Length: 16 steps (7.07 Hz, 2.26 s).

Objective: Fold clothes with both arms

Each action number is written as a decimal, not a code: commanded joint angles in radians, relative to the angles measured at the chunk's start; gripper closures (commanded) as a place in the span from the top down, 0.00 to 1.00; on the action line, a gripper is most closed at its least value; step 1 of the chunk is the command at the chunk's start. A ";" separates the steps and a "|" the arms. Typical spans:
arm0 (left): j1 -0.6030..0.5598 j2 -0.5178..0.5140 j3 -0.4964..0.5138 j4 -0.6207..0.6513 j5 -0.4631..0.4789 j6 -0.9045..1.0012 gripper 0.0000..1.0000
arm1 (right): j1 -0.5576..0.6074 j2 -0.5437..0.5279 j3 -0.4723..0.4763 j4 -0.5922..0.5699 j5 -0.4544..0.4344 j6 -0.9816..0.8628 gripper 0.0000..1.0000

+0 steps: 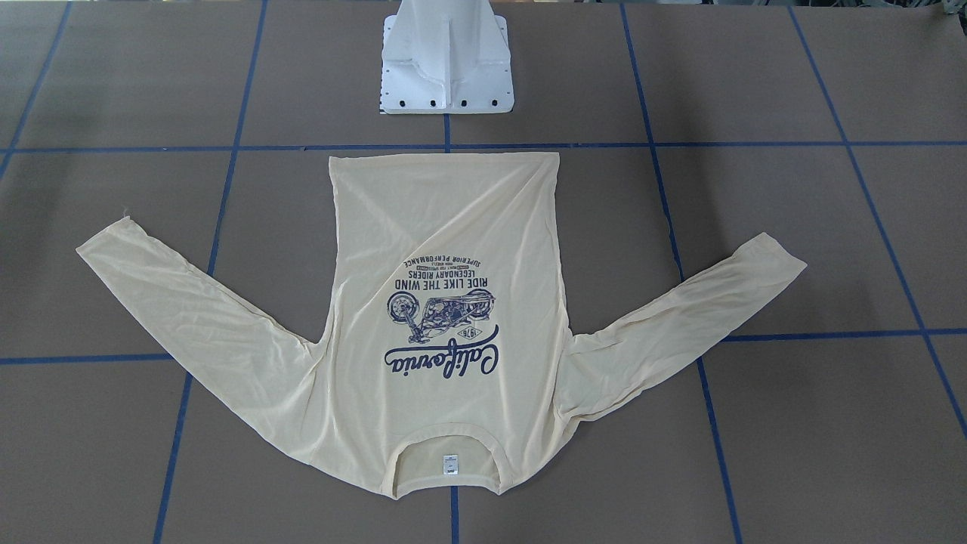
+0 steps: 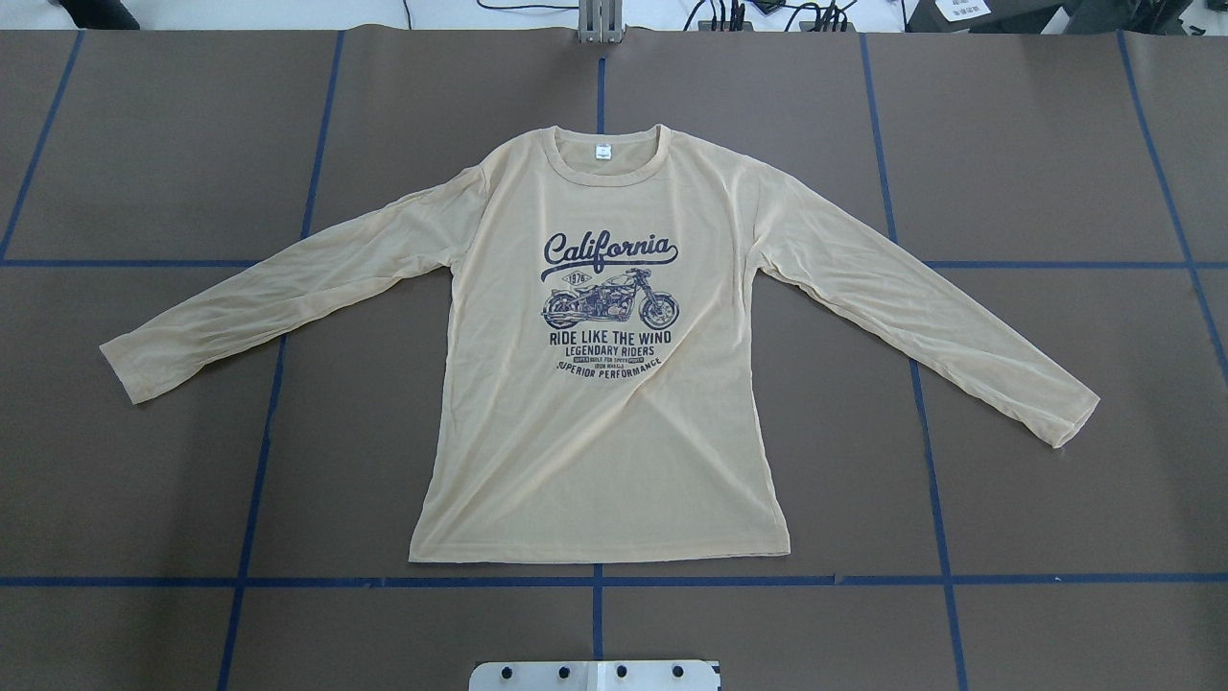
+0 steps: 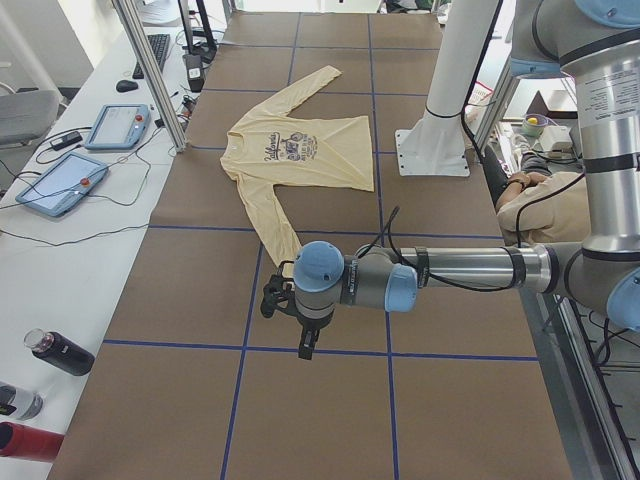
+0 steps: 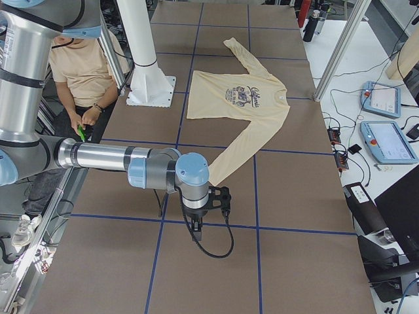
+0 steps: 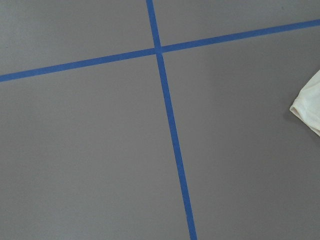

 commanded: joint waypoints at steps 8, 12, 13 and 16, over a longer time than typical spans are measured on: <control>0.002 -0.116 -0.040 -0.169 -0.001 -0.011 1.00 | -0.009 0.015 0.033 0.233 0.049 -0.002 1.00; 0.003 -0.226 0.003 -0.278 -0.001 -0.005 1.00 | -0.008 0.058 -0.017 0.421 0.128 0.095 1.00; 0.005 -0.234 0.033 -0.347 -0.007 -0.006 1.00 | -0.018 0.060 -0.022 0.479 0.137 0.095 1.00; 0.005 -0.240 0.028 -0.377 -0.023 -0.006 1.00 | -0.215 0.139 -0.016 0.521 0.187 0.412 0.96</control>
